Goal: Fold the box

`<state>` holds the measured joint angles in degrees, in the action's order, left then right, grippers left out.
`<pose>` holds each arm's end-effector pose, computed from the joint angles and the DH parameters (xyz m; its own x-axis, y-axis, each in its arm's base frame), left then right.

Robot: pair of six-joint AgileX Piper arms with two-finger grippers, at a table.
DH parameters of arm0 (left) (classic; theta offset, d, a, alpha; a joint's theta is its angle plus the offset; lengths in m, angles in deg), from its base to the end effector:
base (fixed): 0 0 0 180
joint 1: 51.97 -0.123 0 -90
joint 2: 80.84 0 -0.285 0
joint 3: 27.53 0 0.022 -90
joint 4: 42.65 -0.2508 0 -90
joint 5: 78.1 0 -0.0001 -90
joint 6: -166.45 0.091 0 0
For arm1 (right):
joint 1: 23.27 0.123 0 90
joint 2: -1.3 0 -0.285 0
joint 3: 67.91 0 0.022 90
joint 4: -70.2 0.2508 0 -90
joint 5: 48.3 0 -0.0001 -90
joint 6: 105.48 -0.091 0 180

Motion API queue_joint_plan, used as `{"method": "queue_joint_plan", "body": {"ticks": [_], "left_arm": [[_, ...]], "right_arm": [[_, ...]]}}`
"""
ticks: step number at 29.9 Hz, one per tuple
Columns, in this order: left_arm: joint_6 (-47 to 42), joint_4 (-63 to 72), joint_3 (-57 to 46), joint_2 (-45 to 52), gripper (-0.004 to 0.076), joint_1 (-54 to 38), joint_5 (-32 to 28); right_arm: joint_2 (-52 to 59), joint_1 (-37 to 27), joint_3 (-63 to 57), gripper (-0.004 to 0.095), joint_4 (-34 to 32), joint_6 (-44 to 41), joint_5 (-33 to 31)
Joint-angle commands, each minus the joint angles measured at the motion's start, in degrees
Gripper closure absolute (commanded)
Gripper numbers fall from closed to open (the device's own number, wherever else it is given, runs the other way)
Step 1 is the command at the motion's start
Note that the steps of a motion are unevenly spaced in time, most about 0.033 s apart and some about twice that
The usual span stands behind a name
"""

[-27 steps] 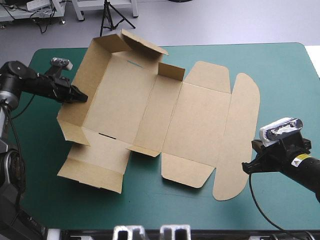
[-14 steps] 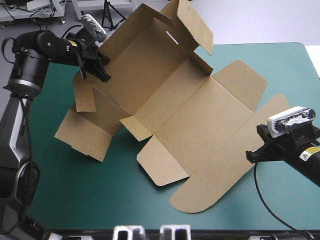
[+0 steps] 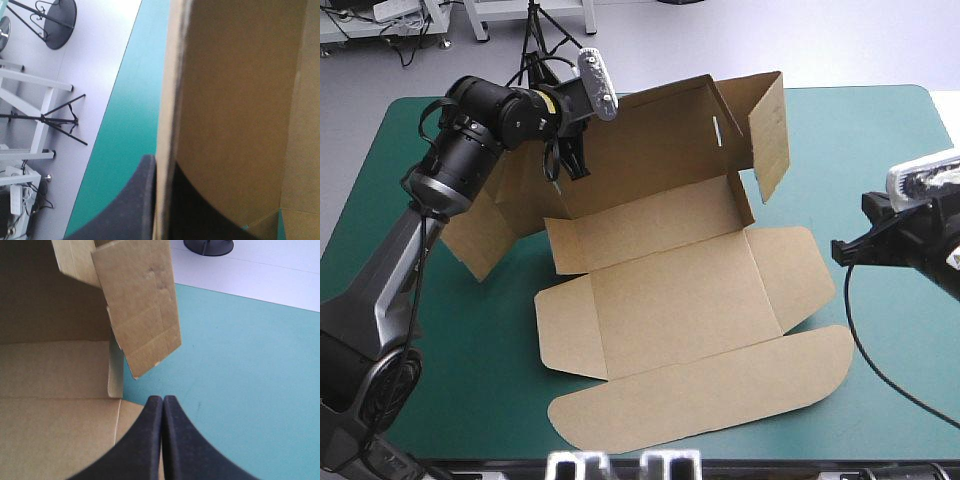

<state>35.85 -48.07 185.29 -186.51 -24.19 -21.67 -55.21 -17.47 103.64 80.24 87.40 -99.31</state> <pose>0.3399 -0.1710 0.4350 -0.0155 0.9009 -0.4337 0.6932 0.3223 0.6447 0.1400 0.0266 0.4478 -0.4009 -0.1539 -0.9031 -0.2691 0.9621 -0.0445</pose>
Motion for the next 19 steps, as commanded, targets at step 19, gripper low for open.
{"method": "queue_joint_plan", "body": {"ticks": [19], "left_arm": [[-0.8, -14.4, -25.6, 13.1, 0.0733, 8.8, -31.3]], "right_arm": [[-16.2, -0.6, 13.9, 0.0927, 0.0, 1.6, -1.2]]}}
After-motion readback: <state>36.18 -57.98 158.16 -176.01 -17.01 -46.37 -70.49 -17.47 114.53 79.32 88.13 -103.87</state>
